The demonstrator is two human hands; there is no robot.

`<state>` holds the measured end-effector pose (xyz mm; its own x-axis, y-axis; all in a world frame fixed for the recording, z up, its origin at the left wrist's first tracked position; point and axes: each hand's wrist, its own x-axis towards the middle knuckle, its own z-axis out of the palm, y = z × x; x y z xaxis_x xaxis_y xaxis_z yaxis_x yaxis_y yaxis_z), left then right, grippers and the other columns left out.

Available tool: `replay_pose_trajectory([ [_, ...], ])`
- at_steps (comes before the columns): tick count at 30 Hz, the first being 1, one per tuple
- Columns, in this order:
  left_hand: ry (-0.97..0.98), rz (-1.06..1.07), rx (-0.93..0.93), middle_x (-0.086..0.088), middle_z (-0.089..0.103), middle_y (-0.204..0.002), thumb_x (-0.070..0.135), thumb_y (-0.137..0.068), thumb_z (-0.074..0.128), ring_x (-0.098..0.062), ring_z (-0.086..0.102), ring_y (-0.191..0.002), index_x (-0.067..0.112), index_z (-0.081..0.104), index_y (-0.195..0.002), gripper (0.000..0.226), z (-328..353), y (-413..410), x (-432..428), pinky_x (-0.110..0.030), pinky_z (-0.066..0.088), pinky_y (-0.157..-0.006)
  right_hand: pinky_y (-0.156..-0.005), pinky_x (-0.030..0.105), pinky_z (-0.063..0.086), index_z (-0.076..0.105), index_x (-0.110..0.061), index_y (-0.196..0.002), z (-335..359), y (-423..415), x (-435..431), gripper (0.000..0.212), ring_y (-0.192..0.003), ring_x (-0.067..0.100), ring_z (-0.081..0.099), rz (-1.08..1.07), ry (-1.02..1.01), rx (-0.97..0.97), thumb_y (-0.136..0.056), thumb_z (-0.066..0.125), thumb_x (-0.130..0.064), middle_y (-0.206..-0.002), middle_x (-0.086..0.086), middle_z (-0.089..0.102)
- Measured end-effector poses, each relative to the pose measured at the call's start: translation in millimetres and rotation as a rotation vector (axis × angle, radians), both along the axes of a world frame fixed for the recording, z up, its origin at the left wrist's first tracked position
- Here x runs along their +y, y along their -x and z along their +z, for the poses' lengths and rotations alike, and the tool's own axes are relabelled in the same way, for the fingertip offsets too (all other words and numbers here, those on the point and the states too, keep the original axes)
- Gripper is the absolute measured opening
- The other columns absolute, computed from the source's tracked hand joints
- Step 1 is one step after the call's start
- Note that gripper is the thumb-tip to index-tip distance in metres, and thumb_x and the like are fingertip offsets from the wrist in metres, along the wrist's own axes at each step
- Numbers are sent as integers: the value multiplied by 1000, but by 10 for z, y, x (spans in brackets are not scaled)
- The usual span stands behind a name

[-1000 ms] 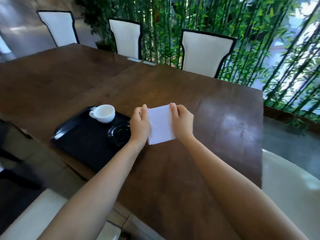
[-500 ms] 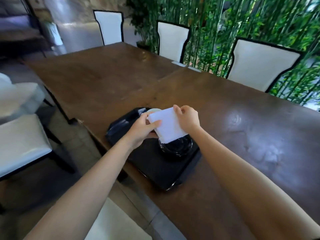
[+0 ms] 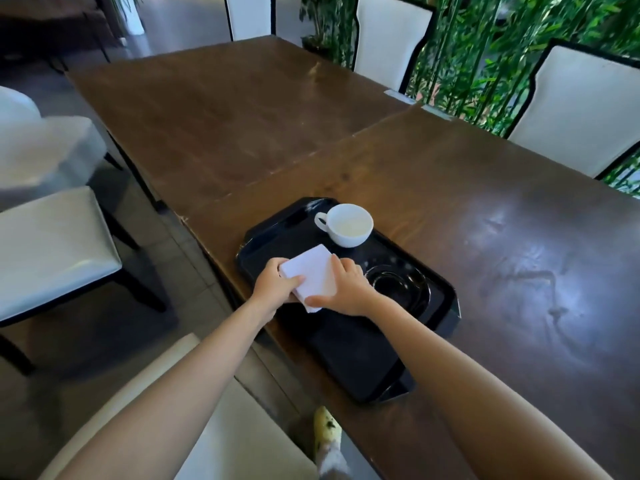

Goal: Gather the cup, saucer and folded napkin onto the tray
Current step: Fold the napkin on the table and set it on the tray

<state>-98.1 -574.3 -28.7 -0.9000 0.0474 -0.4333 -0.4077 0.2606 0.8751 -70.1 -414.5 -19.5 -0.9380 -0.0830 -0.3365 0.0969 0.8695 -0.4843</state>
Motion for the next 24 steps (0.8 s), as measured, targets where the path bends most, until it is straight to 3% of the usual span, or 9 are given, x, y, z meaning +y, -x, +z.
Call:
replay_pose_trajectory([
  [6, 155, 13, -79, -10, 50, -125, 15, -85, 66, -28, 54, -111, 14, 40, -123, 46, -278, 81, -82, -45, 55, -86, -106, 40, 30, 7, -11, -145, -320, 134, -173, 109, -130, 30, 27, 66, -101, 41, -67, 61, -65, -145, 10, 25],
  [11, 405, -141, 89, -8, 53, -124, 23, -86, 63, -17, 52, -100, 12, 40, -127, 48, -423, 127, -52, -28, 48, -76, -100, 38, 33, 22, -5, -136, -507, 100, -233, 102, -123, 31, 33, 24, -103, 140, -63, 61, -64, -137, 12, 33],
  [14, 605, -306, 179, -11, 46, -133, 25, -91, 56, -24, 54, -108, 11, 41, -133, 47, -414, 214, -91, -29, 46, -83, -112, 42, 24, 9, -2, -144, -539, 69, -192, 106, -138, 34, 18, 31, -133, 115, -71, 60, -61, -152, 18, 17],
  [17, 727, -431, 279, -12, 39, -141, 21, -94, 50, -28, 41, -126, 12, 35, -140, 50, -419, 284, -169, -36, 41, -99, -118, 41, 9, 1, 1, -145, -566, -25, -183, 102, -145, 32, 2, 44, -161, 126, -81, 52, -59, -157, 20, 3],
  [20, 729, -508, 379, -6, 43, -140, 14, -94, 49, -24, 31, -131, 15, 37, -140, 48, -451, 285, -215, -37, 34, -105, -119, 39, 2, 0, 2, -146, -579, -128, -211, 96, -146, 31, -4, 66, -179, 166, -86, 41, -60, -157, 20, -1],
  [24, 692, -524, 399, -5, 45, -138, 13, -94, 49, -21, 33, -129, 14, 38, -139, 47, -492, 249, -235, -35, 36, -104, -118, 38, 2, -4, -2, -146, -590, -181, -198, 96, -146, 29, -5, 63, -207, 149, -85, 37, -64, -158, 17, -5],
])
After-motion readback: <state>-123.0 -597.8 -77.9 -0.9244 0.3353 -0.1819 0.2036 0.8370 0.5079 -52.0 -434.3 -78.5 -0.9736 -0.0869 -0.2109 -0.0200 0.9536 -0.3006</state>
